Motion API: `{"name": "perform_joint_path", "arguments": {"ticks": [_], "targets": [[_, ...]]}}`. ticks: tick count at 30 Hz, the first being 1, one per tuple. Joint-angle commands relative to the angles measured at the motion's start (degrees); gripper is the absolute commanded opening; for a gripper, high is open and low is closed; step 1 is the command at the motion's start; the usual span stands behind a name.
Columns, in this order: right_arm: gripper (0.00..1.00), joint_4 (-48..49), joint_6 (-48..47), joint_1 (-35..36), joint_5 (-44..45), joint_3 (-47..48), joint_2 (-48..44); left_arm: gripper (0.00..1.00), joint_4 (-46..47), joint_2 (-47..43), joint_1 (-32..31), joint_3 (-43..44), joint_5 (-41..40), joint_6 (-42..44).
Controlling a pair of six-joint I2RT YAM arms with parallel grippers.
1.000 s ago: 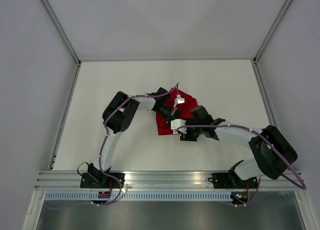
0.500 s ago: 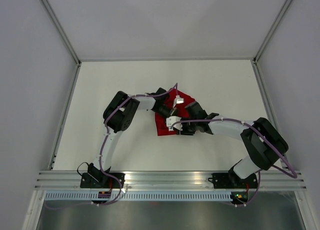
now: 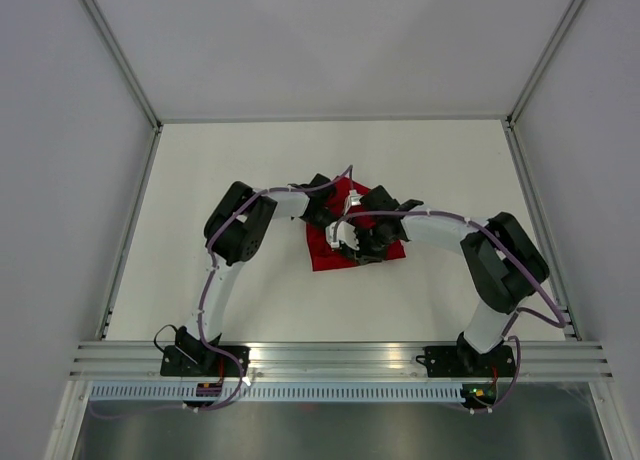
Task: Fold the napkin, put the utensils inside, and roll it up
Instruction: Roll the napkin with the utensil
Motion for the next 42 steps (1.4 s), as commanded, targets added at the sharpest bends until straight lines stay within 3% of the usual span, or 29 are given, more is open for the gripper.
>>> {"name": "perform_joint_path", "arguments": {"ticks": [1, 3, 8, 19, 28, 32, 35, 42], "targets": [[0.18, -13.35, -1.29, -1.36, -3.58, 2.6, 5.93, 0.3, -0.4, -3.51, 0.1, -0.49, -7.4, 2.16], [0.17, -17.57, -2.17, -2.24, -4.99, 4.54, 8.57, 0.38, 0.91, -5.79, 0.1, -1.11, -9.07, 1.28], [0.16, -23.04, -3.31, -4.61, -8.51, 9.38, 13.05, 0.45, 4.69, -10.01, 0.63, -3.48, -14.26, -2.85], [0.16, -32.97, -6.56, -6.99, -12.38, 16.93, 20.08, 0.49, 18.13, -22.93, 4.4, -13.41, -36.66, -15.06], [0.16, -39.65, -6.57, -7.87, -13.43, 25.19, 26.85, 0.5, 26.13, -42.52, 4.41, -25.27, -60.73, -21.38], [0.16, -40.8, -6.13, -8.39, -13.53, 27.75, 29.4, 0.51, 32.72, -50.7, 3.79, -32.65, -64.54, -22.37], [0.16, -41.24, -5.78, -8.66, -13.7, 29.24, 30.9, 0.5, 34.84, -55.01, 0.11, -37.23, -70.16, -19.3], [0.16, -40.8, -4.63, -9.98, -13.88, 31.35, 33.1, 0.53, 42.75, -58.54, -16.67, -44.7, -87.01, -7.01]]}}
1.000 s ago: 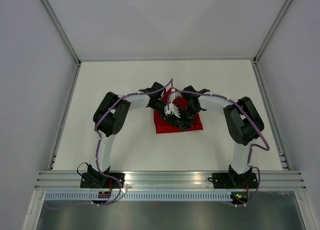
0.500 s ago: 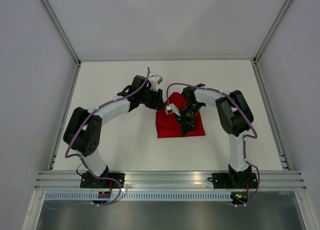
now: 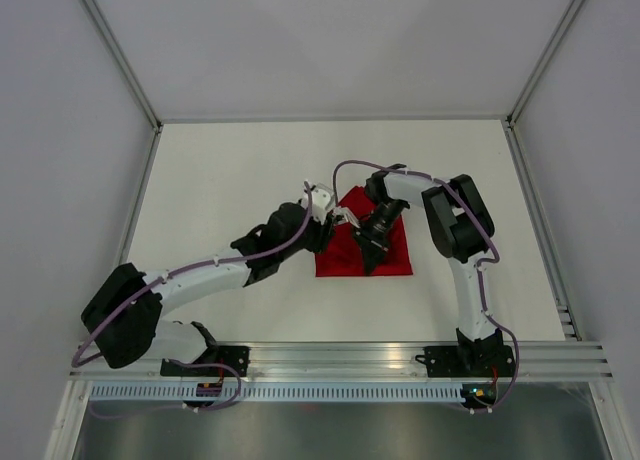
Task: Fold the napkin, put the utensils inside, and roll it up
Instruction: Roll the napkin with the utensil
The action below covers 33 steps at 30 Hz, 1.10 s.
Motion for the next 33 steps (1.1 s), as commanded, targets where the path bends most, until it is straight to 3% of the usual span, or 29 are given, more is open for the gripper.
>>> {"name": "perform_joint_path", "arguments": {"ticks": [1, 11, 18, 33], "targets": [[0.16, 5.25, -1.86, -0.86, 7.04, -0.12, 4.11, 0.53, 6.89, -0.73, -6.91, -1.87, -11.74, 9.75], [0.16, 5.43, -1.42, -1.66, 7.3, 0.41, 5.7, 0.55, 3.39, 10.43, -21.85, 3.22, -16.41, 21.45], [0.16, 5.16, -1.68, -1.83, 7.22, 0.94, 6.49, 0.56, 3.55, 19.04, -24.86, 6.21, -15.71, 25.85], [0.16, 3.49, -2.56, -2.01, 7.57, 1.73, 7.63, 0.56, 6.81, 28.63, -25.21, 7.62, -13.52, 27.88]]}}
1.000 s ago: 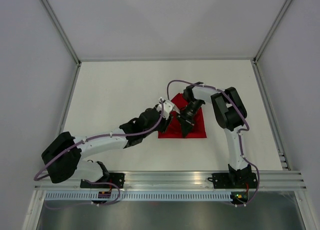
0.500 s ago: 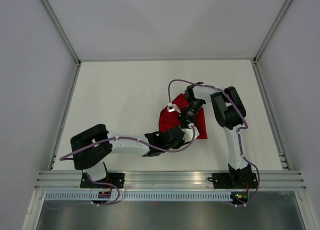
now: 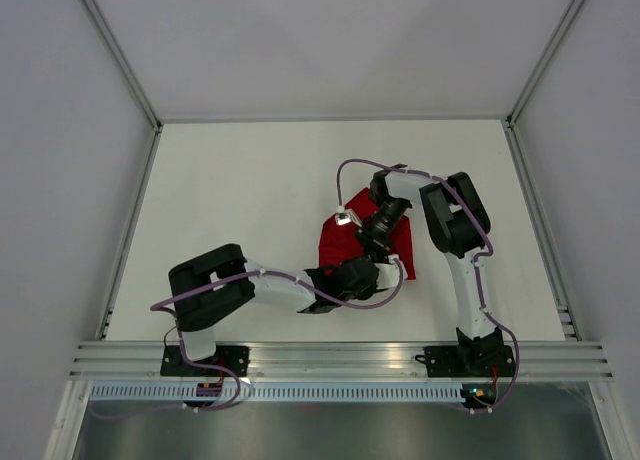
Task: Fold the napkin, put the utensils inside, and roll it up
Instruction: Roll the napkin with the utensil
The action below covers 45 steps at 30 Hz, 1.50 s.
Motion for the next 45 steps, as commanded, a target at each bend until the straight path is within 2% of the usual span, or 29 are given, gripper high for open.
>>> {"name": "perform_joint_path", "arguments": {"ticks": [1, 4, 7, 10, 19, 22, 25, 28, 34, 40, 45], "targets": [[0.16, 8.24, -4.44, -0.26, 9.45, -0.33, 3.85, 0.56, 0.77, 2.3, -0.25, 1.07, 1.5, 1.97], [0.15, 7.89, -4.7, -0.26, 9.53, -0.06, 4.02, 0.54, 0.51, 3.26, -0.07, 0.98, 3.61, 1.36], [0.16, 7.36, -4.88, -0.26, 9.45, 0.38, 4.2, 0.45, -0.28, 4.49, 0.1, 1.06, 5.46, 0.13], [0.16, 6.83, -5.23, -0.26, 9.27, 0.73, 4.47, 0.28, -1.16, 5.2, 0.28, 0.98, 7.57, -0.84], [0.18, 5.78, -5.76, -0.43, 8.83, 1.17, 4.38, 0.03, -6.95, 5.55, 2.91, 2.65, 16.44, -3.03], [0.35, 5.6, -5.67, -0.87, 8.13, 0.91, 2.63, 0.02, -8.01, 4.76, 4.05, 3.0, 19.86, -3.74], [0.46, 6.39, -4.79, -1.66, 6.38, 0.2, -0.53, 0.02, -9.41, 4.06, 6.16, 3.44, 24.43, -5.05], [0.54, 7.44, -2.34, -2.81, 5.5, -0.06, -4.14, 0.02, -10.12, 3.97, 7.22, 3.7, 27.6, -5.49], [0.59, 12.79, 4.33, -5.62, 5.23, -1.64, -11.17, 0.02, -13.2, 4.32, 9.77, 5.72, 33.4, -6.46], [0.59, 17.9, 8.74, -9.4, 4.88, -4.19, -16.71, 0.02, -17.06, 5.2, 12.49, 8.53, 39.38, -7.34], [0.58, 25.71, 10.41, -12.56, 4.44, -10.51, -23.63, 0.02, -21.02, 7.48, 16.18, 12.05, 46.94, -8.66]]}}
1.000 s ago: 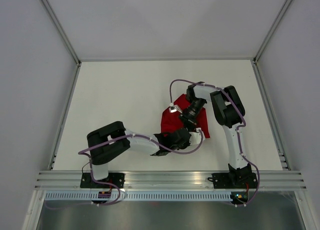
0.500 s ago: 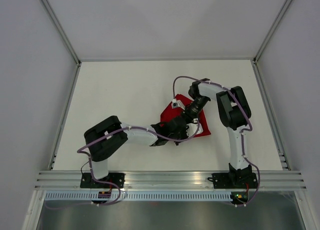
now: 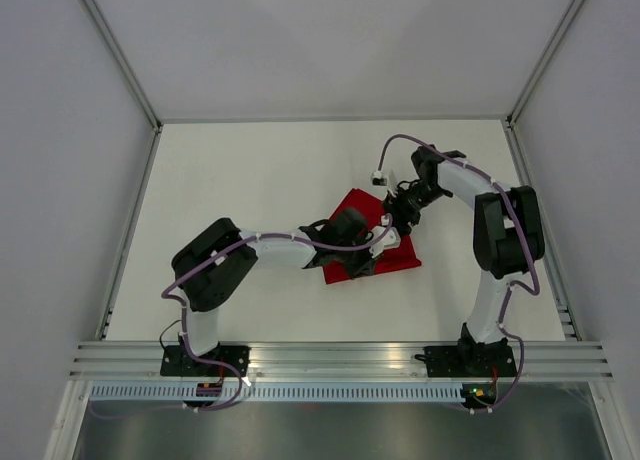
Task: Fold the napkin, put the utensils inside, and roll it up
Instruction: Roll the napkin with the utensil
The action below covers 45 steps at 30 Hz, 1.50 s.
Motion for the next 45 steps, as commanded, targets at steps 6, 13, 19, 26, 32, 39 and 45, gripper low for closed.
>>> {"name": "perform_joint_path", "arguments": {"ticks": [6, 13, 19, 26, 32, 39, 45], "targets": [[0.57, 22.19, 3.16, -2.36, 1.19, -17.95, -18.14, 0.02, -12.8, 6.92, 6.41, 6.52, 16.75, -4.99], [0.6, 31.79, -0.69, -2.36, 1.98, -30.79, -30.55, 0.02, -17.9, 12.55, 10.19, 12.32, 25.55, -5.44], [0.65, 37.5, -2.82, 0.27, 4.09, -39.33, -39.25, 0.02, -20.19, 16.59, 13.36, 15.4, 32.74, -6.84], [0.68, 42.97, -2.2, 6.76, 9.27, -44.97, -43.48, 0.02, -24.66, 20.64, 14.51, 19.7, 35.57, -6.84], [0.68, 45.51, -2.11, 14.76, 14.62, -47.25, -41.99, 0.02, -27.13, 23.28, 14.95, 22.26, 36.89, -6.67], [0.68, 50.34, -1.85, 19.78, 19.11, -49.36, -37.69, 0.02, -29.24, 25.13, 15.39, 24.55, 38.04, -6.32], [0.67, 53.16, -1.58, 20.49, 20.88, -49.1, -33.38, 0.02, -30.48, 25.13, 15.56, 24.81, 38.21, -5.61]]}}
